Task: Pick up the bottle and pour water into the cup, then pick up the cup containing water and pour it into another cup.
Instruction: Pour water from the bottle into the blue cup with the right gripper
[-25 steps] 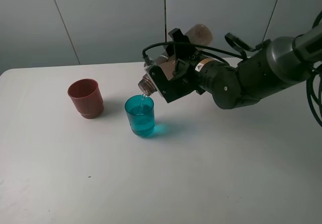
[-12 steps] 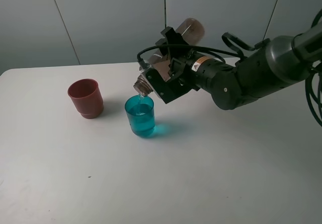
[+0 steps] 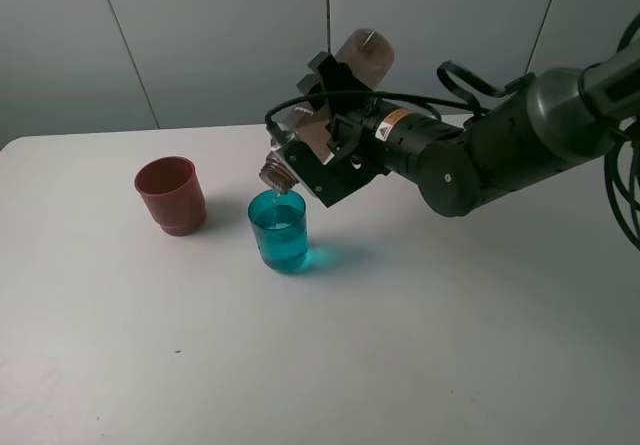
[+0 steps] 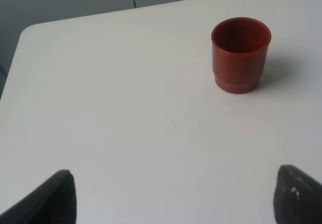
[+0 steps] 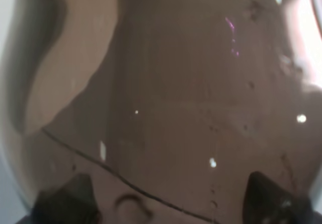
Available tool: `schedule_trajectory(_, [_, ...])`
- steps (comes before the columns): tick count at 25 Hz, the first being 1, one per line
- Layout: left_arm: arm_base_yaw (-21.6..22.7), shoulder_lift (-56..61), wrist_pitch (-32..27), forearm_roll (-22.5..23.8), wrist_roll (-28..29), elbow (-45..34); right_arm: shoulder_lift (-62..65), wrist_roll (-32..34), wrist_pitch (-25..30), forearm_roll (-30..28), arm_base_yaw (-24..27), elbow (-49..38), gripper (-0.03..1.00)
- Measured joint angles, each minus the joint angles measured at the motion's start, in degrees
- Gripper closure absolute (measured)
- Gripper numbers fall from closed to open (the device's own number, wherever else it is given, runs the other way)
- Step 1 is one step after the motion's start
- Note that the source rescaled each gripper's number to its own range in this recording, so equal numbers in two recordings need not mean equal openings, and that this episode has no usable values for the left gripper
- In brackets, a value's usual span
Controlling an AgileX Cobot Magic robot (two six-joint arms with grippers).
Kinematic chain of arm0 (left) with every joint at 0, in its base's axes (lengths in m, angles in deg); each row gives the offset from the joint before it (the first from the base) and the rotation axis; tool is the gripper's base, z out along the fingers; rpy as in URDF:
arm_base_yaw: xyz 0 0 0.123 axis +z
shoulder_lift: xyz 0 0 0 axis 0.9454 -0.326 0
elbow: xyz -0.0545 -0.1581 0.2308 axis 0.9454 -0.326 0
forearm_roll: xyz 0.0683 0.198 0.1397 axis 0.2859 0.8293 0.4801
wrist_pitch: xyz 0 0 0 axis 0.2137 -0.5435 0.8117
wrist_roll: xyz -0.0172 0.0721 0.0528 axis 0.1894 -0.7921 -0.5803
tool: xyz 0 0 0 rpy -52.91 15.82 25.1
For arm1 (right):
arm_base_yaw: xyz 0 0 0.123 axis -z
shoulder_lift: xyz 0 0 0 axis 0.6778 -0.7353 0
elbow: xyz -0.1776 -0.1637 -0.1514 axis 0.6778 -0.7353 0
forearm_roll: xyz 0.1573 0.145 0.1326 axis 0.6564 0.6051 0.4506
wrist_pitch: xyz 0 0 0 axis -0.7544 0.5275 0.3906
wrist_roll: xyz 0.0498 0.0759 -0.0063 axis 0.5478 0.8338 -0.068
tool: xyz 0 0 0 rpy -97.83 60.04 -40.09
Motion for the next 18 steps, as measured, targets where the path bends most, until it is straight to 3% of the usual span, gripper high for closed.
schedule_trajectory(18, [0.0, 0.0, 0.0, 0.0, 0.0, 0.0, 0.0, 0.0, -0.1, -0.5, 0.0, 0.6, 0.94])
